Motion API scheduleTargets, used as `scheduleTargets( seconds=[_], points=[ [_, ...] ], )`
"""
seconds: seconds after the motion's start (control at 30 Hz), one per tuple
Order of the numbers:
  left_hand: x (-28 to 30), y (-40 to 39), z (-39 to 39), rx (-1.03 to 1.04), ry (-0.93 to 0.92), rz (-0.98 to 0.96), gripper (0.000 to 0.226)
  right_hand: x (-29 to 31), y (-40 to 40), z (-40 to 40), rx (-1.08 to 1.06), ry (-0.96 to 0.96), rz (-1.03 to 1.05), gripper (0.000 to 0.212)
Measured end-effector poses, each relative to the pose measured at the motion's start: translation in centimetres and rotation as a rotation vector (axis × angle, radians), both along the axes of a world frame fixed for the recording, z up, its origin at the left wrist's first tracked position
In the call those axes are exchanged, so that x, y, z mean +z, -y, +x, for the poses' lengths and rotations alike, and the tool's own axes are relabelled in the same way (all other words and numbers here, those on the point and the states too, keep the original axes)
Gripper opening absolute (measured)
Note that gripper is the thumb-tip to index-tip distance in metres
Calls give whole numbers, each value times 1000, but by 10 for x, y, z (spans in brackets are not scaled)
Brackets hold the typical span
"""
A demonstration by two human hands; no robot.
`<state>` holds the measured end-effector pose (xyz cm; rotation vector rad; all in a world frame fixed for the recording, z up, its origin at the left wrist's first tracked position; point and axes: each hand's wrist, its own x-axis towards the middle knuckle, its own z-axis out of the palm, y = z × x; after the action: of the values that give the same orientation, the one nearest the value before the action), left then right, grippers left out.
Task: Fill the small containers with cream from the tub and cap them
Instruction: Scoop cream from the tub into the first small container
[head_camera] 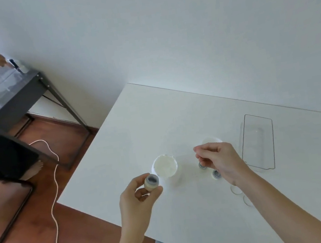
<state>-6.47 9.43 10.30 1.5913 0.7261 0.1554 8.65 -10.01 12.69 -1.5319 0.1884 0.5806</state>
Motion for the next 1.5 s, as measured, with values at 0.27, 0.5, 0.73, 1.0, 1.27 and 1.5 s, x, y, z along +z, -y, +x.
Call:
scheduleTargets(
  seconds=[0.27,0.5,0.73,1.0,1.27,1.5],
  points=[
    [-4,-40,4,0,-18,14,35,-6,-47,-8,324,545,-574,7],
    [-8,-58,16,-67,-10,-3,34,-13,-66,-7,443,629,-725,16],
    [-12,-69,22,-98,-26,-21,35,-18,-87,-4,759,743,-1111,26],
    [-12,-81,28,-136,-20,-54,34,-17,-98,-6,794,616,-1115,32],
    [-13,-83,35,-170,-22,-60,38,-17,-78,-1,357,347,-776,16],
    [-14,-75,43,-252,-56,-4,35,-10,-51,-9,123,144,-565,15]
  ],
)
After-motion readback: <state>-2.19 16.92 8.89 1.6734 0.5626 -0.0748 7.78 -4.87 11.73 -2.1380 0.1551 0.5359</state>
